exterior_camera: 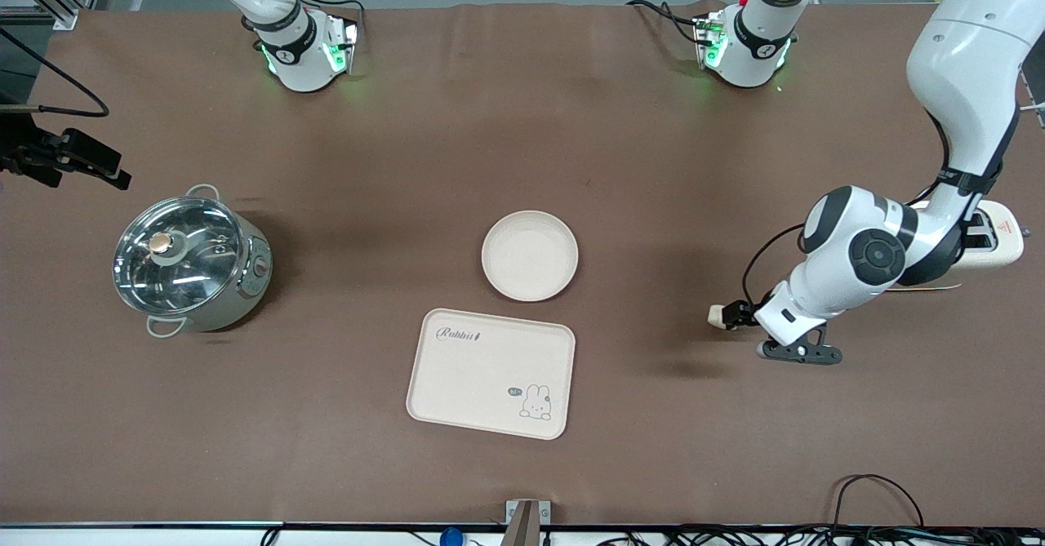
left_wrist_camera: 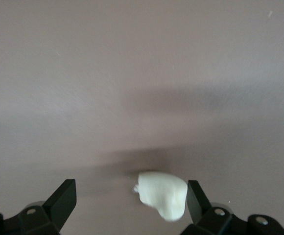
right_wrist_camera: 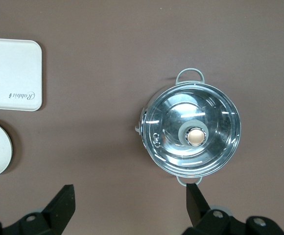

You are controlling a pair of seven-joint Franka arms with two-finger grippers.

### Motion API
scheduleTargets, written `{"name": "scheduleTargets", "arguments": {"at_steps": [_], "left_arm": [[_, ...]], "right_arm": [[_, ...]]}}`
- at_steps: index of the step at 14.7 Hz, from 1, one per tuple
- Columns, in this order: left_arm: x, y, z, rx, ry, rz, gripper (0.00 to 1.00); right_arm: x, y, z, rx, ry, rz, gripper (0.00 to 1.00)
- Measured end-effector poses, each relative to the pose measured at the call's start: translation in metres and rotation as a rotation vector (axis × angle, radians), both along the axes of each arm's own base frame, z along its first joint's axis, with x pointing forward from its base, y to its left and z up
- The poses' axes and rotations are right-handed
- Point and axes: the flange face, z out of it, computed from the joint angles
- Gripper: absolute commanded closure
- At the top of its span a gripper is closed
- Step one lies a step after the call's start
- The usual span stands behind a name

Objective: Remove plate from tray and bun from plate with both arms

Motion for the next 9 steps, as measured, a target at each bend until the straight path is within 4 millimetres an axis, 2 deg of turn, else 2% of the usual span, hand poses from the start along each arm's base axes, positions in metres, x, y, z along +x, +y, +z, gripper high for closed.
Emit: {"name": "scheduleTargets", "arguments": {"at_steps": [2, 4, 6, 9], "left_arm": [[0.004, -0.009, 0.056, 0.046, -0.007, -0.013, 0.0], [-0.001, -0.025, 0.128, 0.091, 0.004, -0.017, 0.0], [-0.016, -0.036, 0.197, 0.097, -0.005, -0.014, 0.0], [-0.049, -0.04, 0.265, 0.098, 0.029, 0.027, 0.0]], "right_arm": [[0.0, 0.0, 0.0, 0.0, 0.0, 0.0, 0.0], [0.0, 0.0, 0.0, 0.0, 0.0, 0.0, 0.0], [0.0, 0.0, 0.0, 0.0, 0.0, 0.0, 0.0], [0.0, 0.0, 0.0, 0.0, -0.001, 0.0, 0.0]]}}
